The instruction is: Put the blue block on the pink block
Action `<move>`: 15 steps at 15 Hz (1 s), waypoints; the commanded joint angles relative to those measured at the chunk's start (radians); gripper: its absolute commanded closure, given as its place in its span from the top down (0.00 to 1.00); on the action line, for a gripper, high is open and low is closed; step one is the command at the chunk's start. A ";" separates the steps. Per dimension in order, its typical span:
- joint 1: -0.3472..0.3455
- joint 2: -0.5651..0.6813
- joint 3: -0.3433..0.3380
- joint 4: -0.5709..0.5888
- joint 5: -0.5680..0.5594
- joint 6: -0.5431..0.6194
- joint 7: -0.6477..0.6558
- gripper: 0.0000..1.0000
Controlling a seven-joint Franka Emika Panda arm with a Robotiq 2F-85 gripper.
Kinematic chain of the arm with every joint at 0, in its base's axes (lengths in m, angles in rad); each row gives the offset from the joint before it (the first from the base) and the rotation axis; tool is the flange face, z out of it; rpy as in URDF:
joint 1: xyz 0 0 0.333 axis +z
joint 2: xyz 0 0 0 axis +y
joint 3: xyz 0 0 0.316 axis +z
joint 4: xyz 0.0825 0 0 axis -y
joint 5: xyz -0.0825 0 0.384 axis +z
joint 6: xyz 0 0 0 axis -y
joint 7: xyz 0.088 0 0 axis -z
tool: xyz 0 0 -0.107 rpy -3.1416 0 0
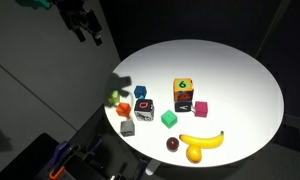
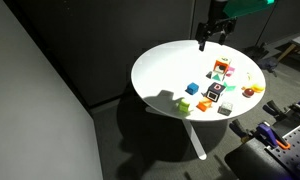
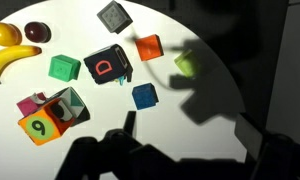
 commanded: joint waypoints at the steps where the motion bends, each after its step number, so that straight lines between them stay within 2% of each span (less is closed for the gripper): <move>1: 0.001 0.068 -0.025 0.032 -0.036 0.082 -0.060 1.00; 6: -0.003 0.166 -0.060 0.065 -0.019 0.171 -0.131 1.00; 15: -0.004 0.364 -0.123 0.196 -0.029 0.190 -0.170 1.00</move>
